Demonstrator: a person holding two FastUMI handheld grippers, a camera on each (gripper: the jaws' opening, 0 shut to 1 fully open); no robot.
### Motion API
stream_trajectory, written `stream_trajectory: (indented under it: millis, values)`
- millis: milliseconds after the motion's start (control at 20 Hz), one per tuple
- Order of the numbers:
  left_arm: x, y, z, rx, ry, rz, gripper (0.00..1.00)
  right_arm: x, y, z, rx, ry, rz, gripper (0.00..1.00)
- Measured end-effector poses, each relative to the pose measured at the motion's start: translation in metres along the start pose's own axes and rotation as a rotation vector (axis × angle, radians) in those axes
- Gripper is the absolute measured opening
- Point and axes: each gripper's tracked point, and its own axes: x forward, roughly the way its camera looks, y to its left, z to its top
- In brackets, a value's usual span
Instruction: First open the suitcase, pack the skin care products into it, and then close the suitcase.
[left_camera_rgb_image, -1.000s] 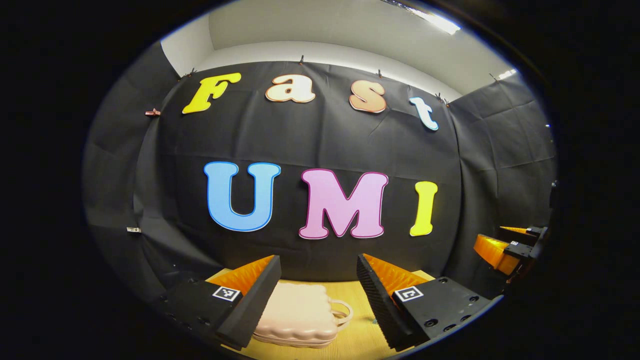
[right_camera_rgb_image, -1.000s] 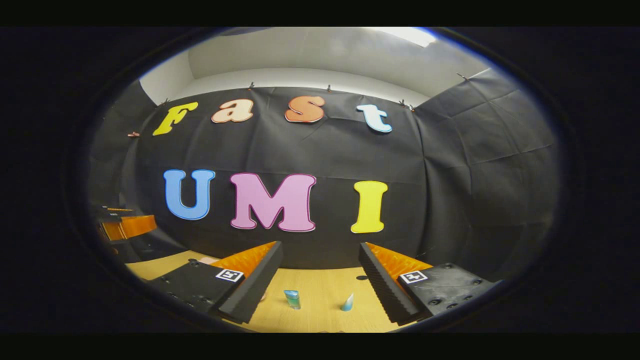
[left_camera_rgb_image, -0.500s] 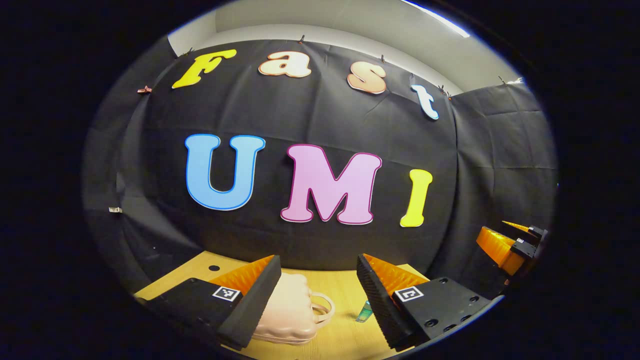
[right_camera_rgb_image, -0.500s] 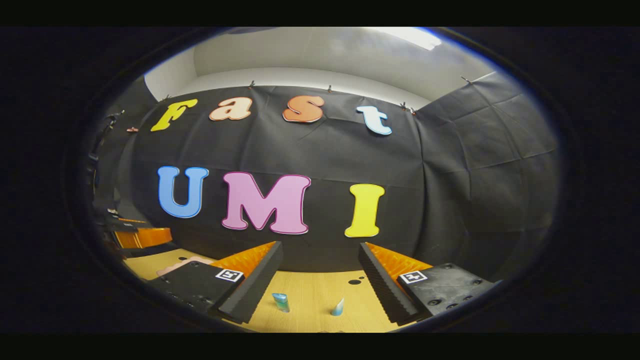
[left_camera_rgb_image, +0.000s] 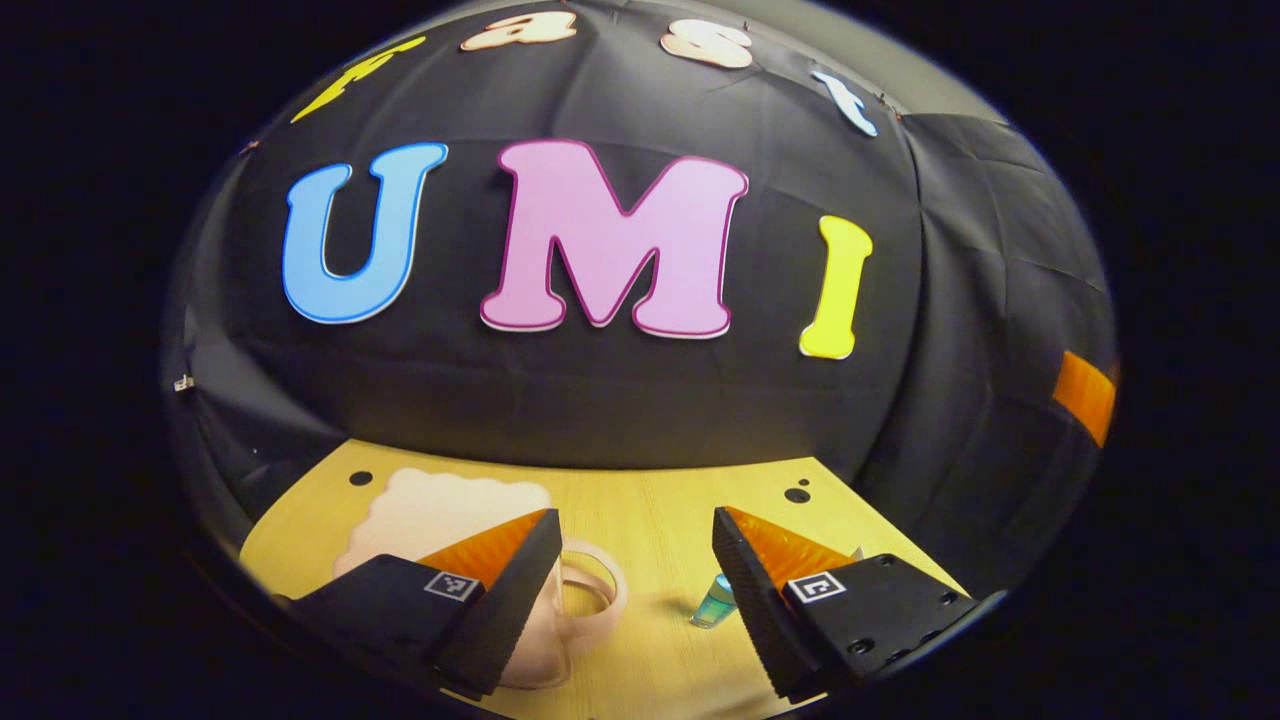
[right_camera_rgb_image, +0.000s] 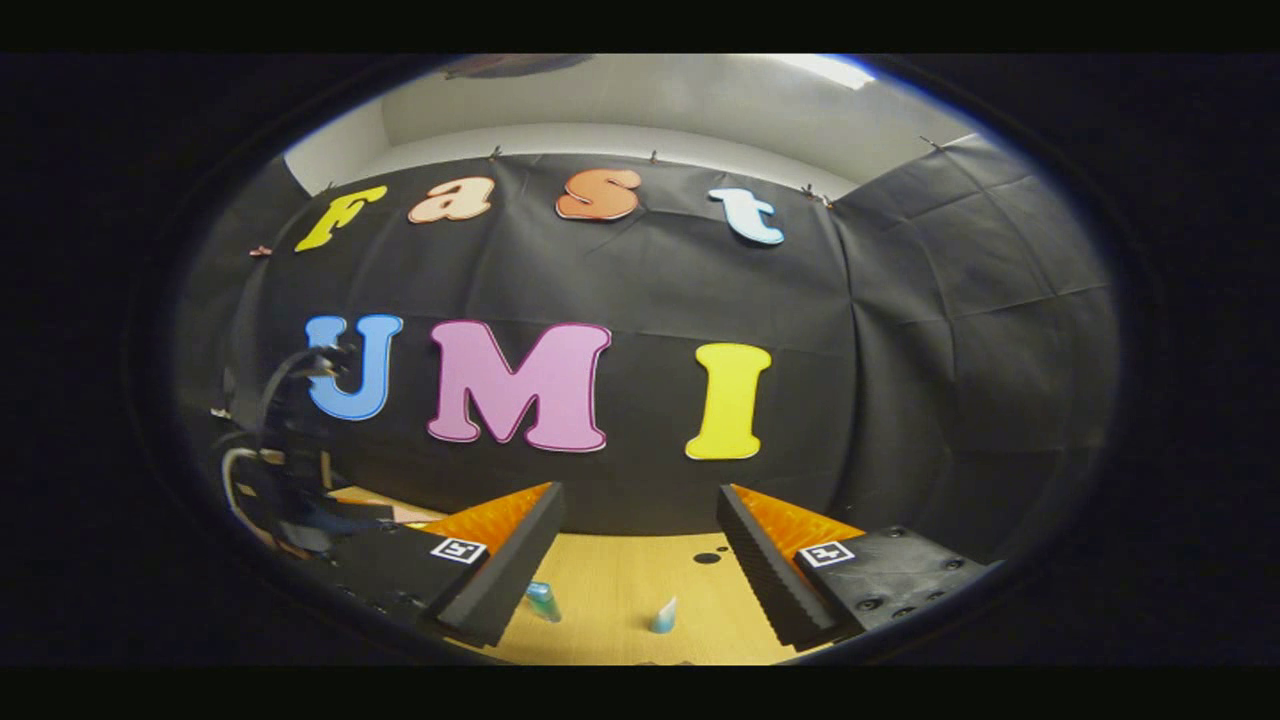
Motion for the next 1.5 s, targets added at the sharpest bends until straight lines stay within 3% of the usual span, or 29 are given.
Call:
stream_trajectory:
  millis: [400,550,750,900,1000,1150,1350,1500]
  values:
    - [0.091,0.003,-0.087,-0.004,0.254,0.075,0.96,0.013,-0.004,-0.063,0.036,0.161,0.009,0.97]
    - [0.109,0.012,-0.107,0.016,0.314,0.145,0.96,0.02,-0.014,-0.072,0.054,0.176,-0.015,0.97]
    - [0.126,0.018,-0.131,0.022,0.387,0.193,0.83,0.028,-0.027,-0.085,0.048,0.204,-0.039,0.97]
    - [0.132,0.026,-0.139,-0.038,0.413,0.219,0.76,0.03,-0.03,-0.087,0.058,0.214,-0.049,0.97]
    - [0.132,0.032,-0.14,-0.052,0.411,0.22,0.6,0.032,-0.028,-0.087,0.052,0.206,-0.048,0.98]
    - [0.131,0.031,-0.146,-0.103,0.447,0.212,0.22,0.033,-0.021,-0.091,0.055,0.218,-0.035,0.97]
    - [0.123,0.024,-0.119,-0.074,0.445,0.156,0.16,0.035,-0.015,-0.091,0.055,0.212,-0.026,0.98]
    - [0.106,0.028,-0.079,-0.18,0.469,0.119,0.12,0.041,-0.005,-0.097,0.048,0.218,-0.009,0.97]
